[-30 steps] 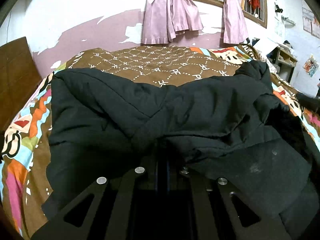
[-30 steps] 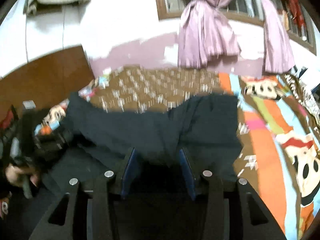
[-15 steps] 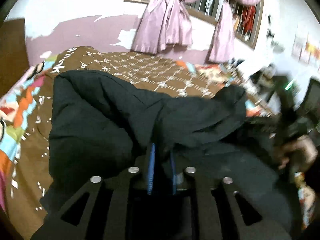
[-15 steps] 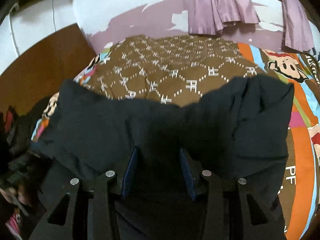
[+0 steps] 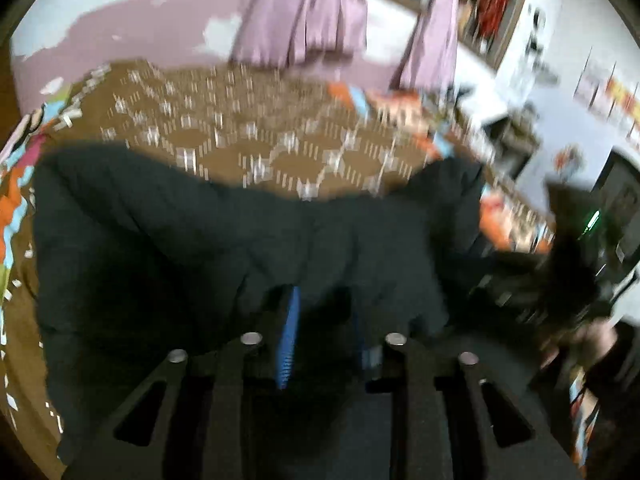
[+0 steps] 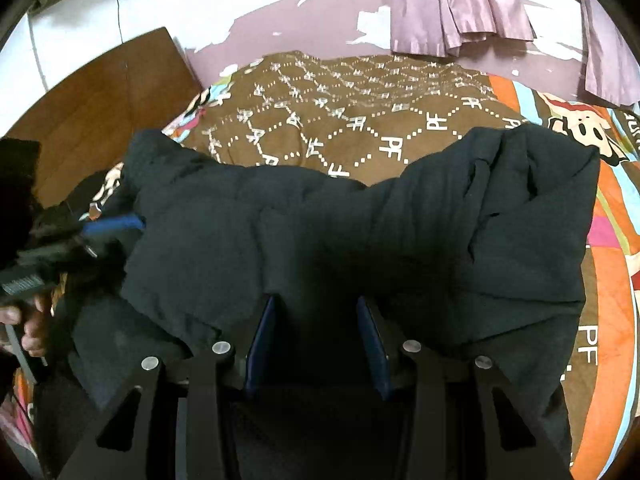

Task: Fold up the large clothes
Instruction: 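Carry the held hem over the jacket toward the collar with both grippers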

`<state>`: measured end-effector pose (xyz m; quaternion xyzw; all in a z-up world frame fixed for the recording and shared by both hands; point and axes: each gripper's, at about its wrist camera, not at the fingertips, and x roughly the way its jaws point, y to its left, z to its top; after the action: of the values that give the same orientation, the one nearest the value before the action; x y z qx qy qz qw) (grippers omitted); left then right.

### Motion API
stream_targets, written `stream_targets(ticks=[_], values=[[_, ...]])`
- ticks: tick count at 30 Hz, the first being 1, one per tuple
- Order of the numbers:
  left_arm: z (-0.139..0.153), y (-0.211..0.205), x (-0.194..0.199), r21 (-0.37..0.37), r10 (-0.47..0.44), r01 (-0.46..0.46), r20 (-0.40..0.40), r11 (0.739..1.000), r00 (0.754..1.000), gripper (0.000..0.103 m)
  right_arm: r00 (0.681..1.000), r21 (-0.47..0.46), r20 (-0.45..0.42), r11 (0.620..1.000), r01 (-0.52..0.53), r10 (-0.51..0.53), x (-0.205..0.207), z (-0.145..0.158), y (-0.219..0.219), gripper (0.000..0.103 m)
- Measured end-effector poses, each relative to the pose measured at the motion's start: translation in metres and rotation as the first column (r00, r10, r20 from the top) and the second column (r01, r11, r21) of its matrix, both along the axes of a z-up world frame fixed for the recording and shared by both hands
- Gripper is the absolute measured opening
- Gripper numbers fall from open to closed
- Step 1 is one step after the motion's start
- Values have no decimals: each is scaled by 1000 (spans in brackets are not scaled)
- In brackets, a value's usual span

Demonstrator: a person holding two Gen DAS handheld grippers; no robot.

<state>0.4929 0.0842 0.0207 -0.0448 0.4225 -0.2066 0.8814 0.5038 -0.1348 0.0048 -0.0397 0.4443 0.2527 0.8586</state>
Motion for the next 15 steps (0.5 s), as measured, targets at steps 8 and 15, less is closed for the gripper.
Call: stream_targets(ticks=[8, 15], values=[[-50, -16, 2, 146, 36, -33, -16, 989, 999, 4, 999, -105, -32, 994, -19, 16, 14, -37, 15, 38], [-64, -16, -11, 177, 62, -72, 57, 982, 996, 4, 999, 61, 47, 998, 18, -21, -5, -17, 2, 39]])
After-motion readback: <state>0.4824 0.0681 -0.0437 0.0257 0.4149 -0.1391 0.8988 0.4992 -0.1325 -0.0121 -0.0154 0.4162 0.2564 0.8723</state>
